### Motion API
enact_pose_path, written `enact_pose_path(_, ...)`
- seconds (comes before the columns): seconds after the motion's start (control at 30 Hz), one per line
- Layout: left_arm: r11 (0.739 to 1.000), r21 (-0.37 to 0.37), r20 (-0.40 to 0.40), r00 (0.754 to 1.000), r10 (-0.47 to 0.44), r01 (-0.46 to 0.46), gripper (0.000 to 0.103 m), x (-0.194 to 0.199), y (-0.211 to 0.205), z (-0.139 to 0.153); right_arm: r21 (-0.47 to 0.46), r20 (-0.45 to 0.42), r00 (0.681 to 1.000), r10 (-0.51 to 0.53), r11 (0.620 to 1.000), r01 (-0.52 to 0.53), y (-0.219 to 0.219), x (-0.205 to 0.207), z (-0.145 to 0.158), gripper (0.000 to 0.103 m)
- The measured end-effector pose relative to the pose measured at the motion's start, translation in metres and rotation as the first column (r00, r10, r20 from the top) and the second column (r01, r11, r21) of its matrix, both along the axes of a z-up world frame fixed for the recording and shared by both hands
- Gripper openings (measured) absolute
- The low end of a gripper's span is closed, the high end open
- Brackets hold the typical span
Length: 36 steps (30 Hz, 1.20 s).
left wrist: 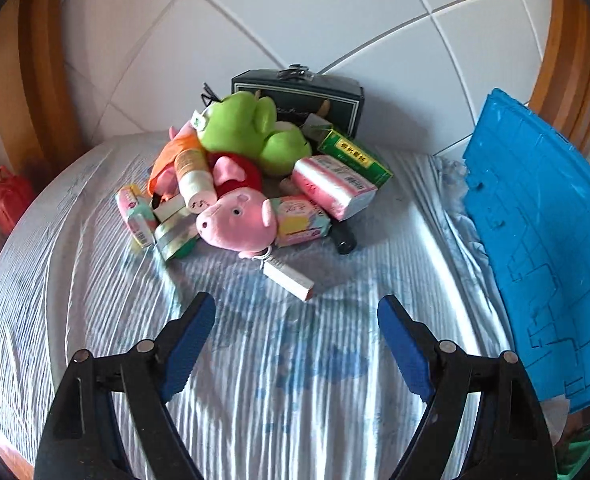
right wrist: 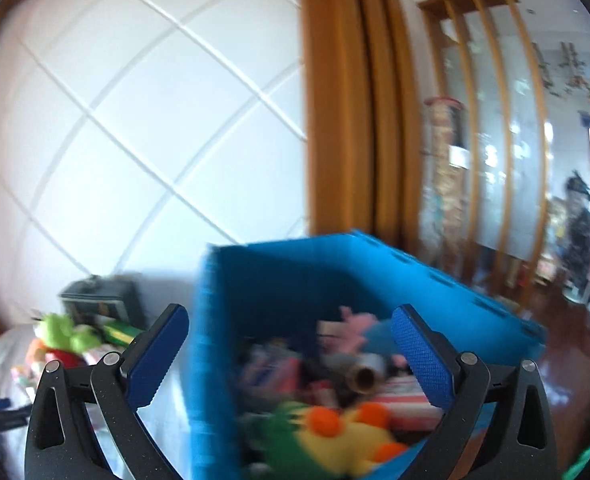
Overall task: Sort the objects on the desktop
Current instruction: 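Withdraw both tools from the crate back over the bed, then grasp the white ointment tube with left tool while right tool grasps black cylinder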
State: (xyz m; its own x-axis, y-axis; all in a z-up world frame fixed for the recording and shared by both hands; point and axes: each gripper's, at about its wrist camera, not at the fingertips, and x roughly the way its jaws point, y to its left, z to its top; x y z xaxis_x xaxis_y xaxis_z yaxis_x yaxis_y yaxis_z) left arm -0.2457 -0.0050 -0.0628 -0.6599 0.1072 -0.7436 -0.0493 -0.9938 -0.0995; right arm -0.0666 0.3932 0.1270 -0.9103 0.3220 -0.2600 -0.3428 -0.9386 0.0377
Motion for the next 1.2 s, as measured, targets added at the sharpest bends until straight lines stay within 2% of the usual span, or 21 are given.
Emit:
enact_pose_path(0.13, 1.000, 0.001, 0.037, 0.999, 0.025, -0.025, 0.083, -0.008, -0.014, -0.021, -0.018, -0.016, 0.985, 0.170, 0.985, -0.171, -0.058, -0.023, -0.009, 0.103)
enact_pose_path(0.27, 0.999, -0.001, 0.070, 0.996, 0.049, -0.049, 0.083, -0.016, -0.018, -0.042, -0.054, 0.012, 0.952, 0.306, 0.951, -0.305, -0.106, -0.057, -0.042, 0.103)
enact_pose_path(0.47, 0.997, 0.025, 0.152, 0.986, 0.075, -0.080, 0.083, -0.044, -0.008, -0.077, -0.086, 0.200, 0.882, 0.427, 0.904, -0.418, -0.148, -0.125, -0.112, 0.103)
enact_pose_path(0.63, 0.991, 0.065, 0.225, 0.969, 0.100, -0.117, 0.083, -0.080, 0.007, -0.107, -0.135, 0.332, 0.834, 0.441, 0.897, -0.421, -0.153, -0.177, -0.174, 0.103)
enact_pose_path(0.8, 0.983, 0.051, 0.264, 0.951, 0.158, -0.177, 0.064, -0.119, 0.021, -0.137, -0.185, 0.434, 0.782, 0.448, 0.894, -0.409, -0.152, -0.220, -0.225, 0.103)
enact_pose_path(0.83, 0.983, 0.042, 0.272, 0.949, 0.160, -0.178, 0.056, -0.124, 0.025, -0.145, -0.192, 0.448, 0.775, 0.447, 0.894, -0.404, -0.153, -0.226, -0.232, 0.103)
enact_pose_path(0.9, 0.986, 0.028, 0.297, 0.943, 0.151, -0.166, 0.050, -0.135, 0.031, -0.160, -0.215, 0.471, 0.760, 0.448, 0.894, -0.394, -0.152, -0.240, -0.249, 0.103)
enact_pose_path(0.93, 0.988, 0.015, 0.301, 0.943, 0.142, -0.153, 0.043, -0.138, 0.034, -0.166, -0.232, 0.482, 0.749, 0.454, 0.891, -0.391, -0.154, -0.248, -0.255, 0.103)
enact_pose_path(0.97, 0.991, -0.023, 0.261, 0.956, 0.136, -0.135, 0.035, -0.138, 0.037, -0.164, -0.251, 0.490, 0.738, 0.464, 0.886, -0.391, -0.155, -0.256, -0.262, 0.103)
enact_pose_path(1.0, 0.993, -0.041, 0.251, 0.961, 0.114, -0.107, 0.032, -0.139, 0.037, -0.164, -0.266, 0.503, 0.722, 0.476, 0.879, -0.394, -0.159, -0.265, -0.270, 0.103)
enact_pose_path(1.1, 0.995, -0.030, 0.245, 0.964, 0.103, -0.099, 0.024, -0.141, 0.020, -0.165, -0.294, 0.540, 0.671, 0.508, 0.861, -0.415, -0.179, -0.291, -0.287, 0.103)
enact_pose_path(1.13, 0.993, -0.037, 0.247, 0.962, 0.114, -0.108, 0.017, -0.143, 0.011, -0.167, -0.319, 0.547, 0.653, 0.524, 0.852, -0.416, -0.186, -0.299, -0.292, 0.103)
enact_pose_path(1.17, 0.993, -0.032, 0.237, 0.965, 0.114, -0.110, 0.017, -0.143, 0.003, -0.168, -0.342, 0.552, 0.637, 0.538, 0.843, -0.416, -0.193, -0.306, -0.297, 0.101)
enact_pose_path(1.2, 0.995, -0.015, 0.235, 0.967, 0.102, -0.101, 0.017, -0.143, -0.002, -0.168, -0.354, 0.560, 0.621, 0.549, 0.836, -0.420, -0.201, -0.315, -0.304, 0.092)
